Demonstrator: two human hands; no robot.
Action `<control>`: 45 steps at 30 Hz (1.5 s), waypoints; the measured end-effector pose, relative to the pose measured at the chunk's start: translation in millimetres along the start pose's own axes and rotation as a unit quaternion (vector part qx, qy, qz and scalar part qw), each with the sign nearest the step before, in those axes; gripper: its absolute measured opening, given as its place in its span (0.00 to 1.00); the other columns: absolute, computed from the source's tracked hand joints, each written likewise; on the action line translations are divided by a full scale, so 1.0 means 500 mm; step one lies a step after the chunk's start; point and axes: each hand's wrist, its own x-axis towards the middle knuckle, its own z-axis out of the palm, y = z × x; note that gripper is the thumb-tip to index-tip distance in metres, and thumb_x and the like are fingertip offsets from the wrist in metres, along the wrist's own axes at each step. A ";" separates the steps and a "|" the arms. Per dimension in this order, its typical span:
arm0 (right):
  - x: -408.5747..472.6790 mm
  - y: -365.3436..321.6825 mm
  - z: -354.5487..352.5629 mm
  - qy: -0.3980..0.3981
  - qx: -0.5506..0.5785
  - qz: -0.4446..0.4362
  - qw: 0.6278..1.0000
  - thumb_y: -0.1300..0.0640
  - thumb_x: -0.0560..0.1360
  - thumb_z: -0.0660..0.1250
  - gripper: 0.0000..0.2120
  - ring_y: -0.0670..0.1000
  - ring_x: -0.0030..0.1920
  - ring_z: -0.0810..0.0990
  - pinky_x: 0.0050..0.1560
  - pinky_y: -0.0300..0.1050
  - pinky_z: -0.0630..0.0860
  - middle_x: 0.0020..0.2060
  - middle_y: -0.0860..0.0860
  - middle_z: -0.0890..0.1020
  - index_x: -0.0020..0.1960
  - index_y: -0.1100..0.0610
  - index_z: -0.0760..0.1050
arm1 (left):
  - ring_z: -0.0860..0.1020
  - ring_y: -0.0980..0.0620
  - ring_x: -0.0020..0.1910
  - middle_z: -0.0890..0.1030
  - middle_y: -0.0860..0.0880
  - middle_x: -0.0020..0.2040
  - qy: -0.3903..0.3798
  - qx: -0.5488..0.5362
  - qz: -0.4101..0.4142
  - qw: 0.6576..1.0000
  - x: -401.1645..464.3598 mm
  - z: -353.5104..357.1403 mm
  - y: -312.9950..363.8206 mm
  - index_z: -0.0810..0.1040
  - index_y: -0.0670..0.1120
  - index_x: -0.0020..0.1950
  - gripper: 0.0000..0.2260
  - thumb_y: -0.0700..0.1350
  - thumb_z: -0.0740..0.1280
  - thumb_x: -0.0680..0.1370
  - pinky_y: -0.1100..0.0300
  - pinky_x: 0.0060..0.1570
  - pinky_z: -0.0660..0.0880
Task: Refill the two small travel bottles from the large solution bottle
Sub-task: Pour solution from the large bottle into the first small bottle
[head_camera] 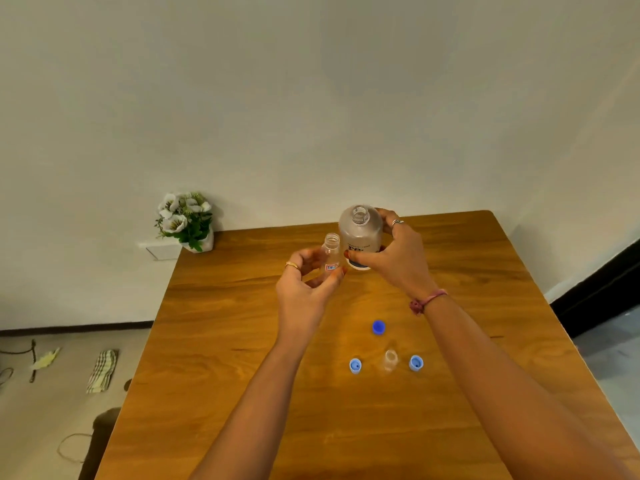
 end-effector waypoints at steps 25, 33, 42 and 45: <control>0.140 -0.249 -0.187 0.082 -0.167 -0.218 0.958 0.50 0.63 0.78 0.33 0.52 0.57 0.73 0.49 0.49 0.75 0.58 0.49 0.76 0.65 0.49 0.71 | 0.81 0.65 0.43 0.83 0.55 0.47 0.034 -0.091 0.098 0.990 0.059 -0.020 0.267 0.80 0.51 0.55 0.17 0.43 0.77 0.68 0.72 0.38 0.75; 0.150 -0.282 -0.206 0.117 -0.204 -0.258 0.937 0.52 0.64 0.77 0.32 0.54 0.57 0.73 0.50 0.54 0.75 0.58 0.51 0.76 0.65 0.51 0.72 | 0.80 0.65 0.44 0.83 0.54 0.47 0.053 -0.091 0.121 0.987 0.060 -0.032 0.294 0.81 0.50 0.56 0.18 0.43 0.77 0.68 0.72 0.39 0.75; 0.152 -0.294 -0.207 0.127 -0.226 -0.279 0.925 0.53 0.64 0.77 0.31 0.55 0.57 0.73 0.49 0.54 0.73 0.58 0.52 0.76 0.65 0.51 0.72 | 0.80 0.66 0.43 0.83 0.53 0.48 0.052 -0.082 0.127 0.987 0.058 -0.037 0.297 0.81 0.49 0.57 0.18 0.43 0.77 0.68 0.72 0.39 0.76; 0.150 -0.296 -0.206 0.131 -0.235 -0.286 0.920 0.53 0.64 0.77 0.31 0.55 0.57 0.74 0.49 0.53 0.72 0.58 0.52 0.76 0.65 0.51 0.72 | 0.80 0.67 0.42 0.83 0.54 0.47 0.055 -0.087 0.128 0.987 0.058 -0.038 0.297 0.81 0.50 0.56 0.17 0.43 0.77 0.68 0.73 0.39 0.75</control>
